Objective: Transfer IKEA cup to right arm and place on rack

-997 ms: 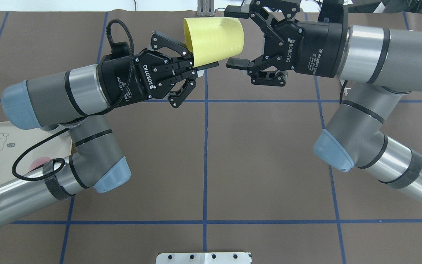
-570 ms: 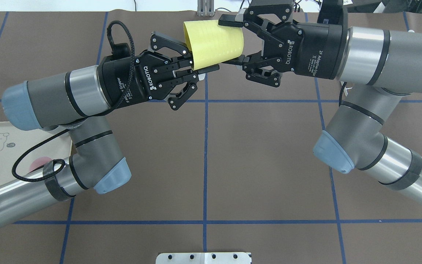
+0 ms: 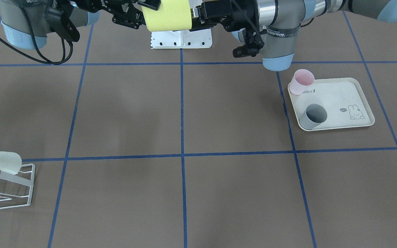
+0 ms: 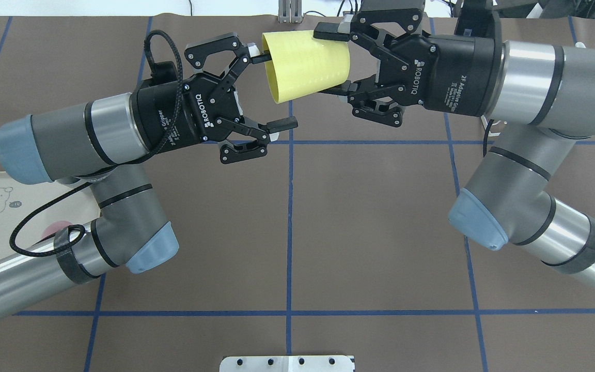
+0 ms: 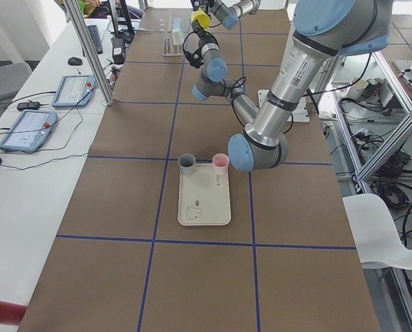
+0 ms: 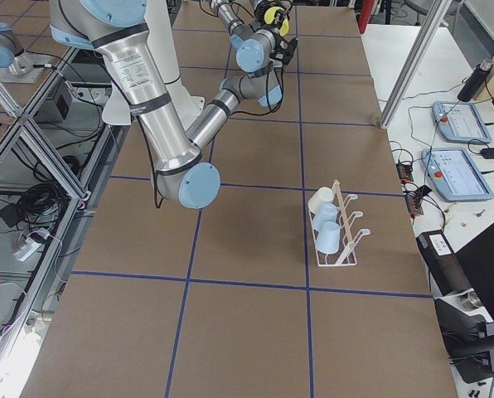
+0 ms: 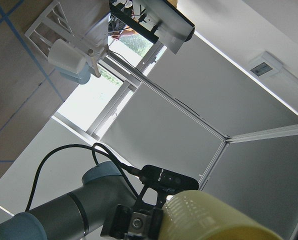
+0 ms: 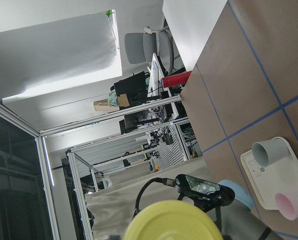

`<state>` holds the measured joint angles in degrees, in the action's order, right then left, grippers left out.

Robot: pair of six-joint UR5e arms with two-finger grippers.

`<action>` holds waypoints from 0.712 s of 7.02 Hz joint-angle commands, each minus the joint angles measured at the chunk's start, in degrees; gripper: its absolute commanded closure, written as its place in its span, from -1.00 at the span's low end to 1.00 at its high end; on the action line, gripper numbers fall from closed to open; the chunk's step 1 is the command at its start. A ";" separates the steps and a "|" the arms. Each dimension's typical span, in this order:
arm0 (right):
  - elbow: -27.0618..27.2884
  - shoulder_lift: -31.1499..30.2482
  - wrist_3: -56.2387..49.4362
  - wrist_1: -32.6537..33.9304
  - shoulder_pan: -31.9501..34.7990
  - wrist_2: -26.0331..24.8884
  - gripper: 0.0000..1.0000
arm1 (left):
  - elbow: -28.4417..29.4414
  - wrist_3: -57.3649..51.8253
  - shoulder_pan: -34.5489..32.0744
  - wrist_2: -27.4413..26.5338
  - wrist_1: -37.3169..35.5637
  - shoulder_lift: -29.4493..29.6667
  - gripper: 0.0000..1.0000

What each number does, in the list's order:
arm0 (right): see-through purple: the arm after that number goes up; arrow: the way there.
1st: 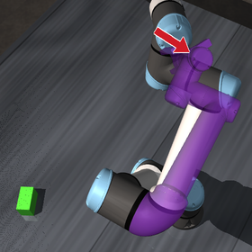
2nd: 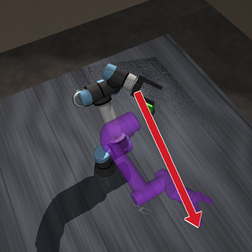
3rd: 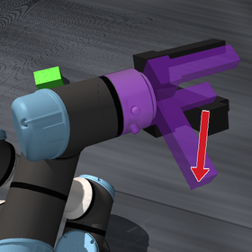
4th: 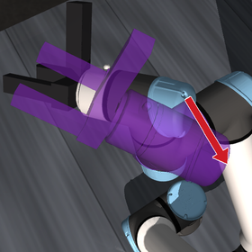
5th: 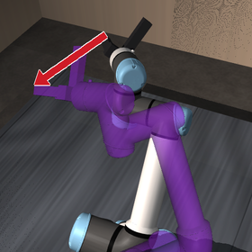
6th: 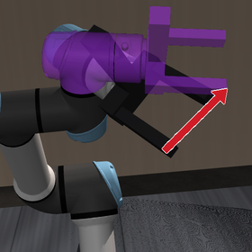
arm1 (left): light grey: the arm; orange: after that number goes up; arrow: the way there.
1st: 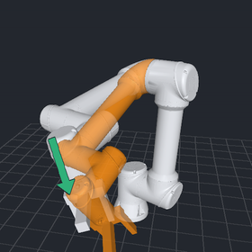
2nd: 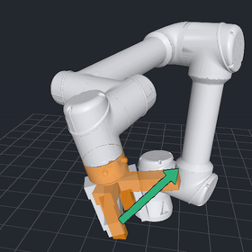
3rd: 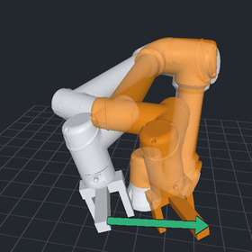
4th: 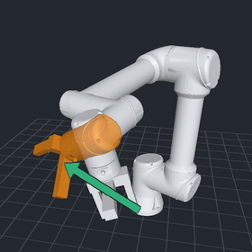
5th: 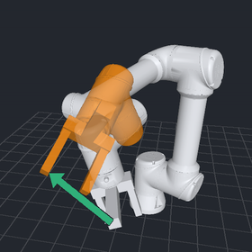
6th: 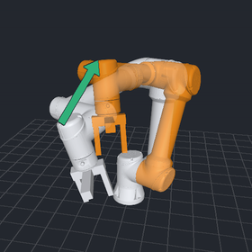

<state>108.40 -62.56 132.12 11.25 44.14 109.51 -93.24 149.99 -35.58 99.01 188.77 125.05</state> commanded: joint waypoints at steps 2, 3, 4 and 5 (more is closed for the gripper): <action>0.93 -3.43 -0.37 0.00 2.96 -0.61 1.00 | -0.88 -0.67 -0.27 0.30 0.20 -2.52 -0.78; 0.58 -5.10 -0.81 0.09 5.06 -0.61 1.00 | -1.33 -0.93 -0.45 0.22 0.20 -2.97 -0.78; -0.90 -6.59 -2.99 0.44 8.13 -0.61 1.00 | -1.33 -1.10 -1.58 0.22 0.11 -2.97 -0.78; -5.35 -7.13 -10.14 1.05 9.99 -0.53 1.00 | -1.24 -3.02 -2.03 0.13 -0.41 -2.97 -0.79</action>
<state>106.89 -68.56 128.08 11.72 51.46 108.93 -94.47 148.48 -36.90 99.21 188.77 122.17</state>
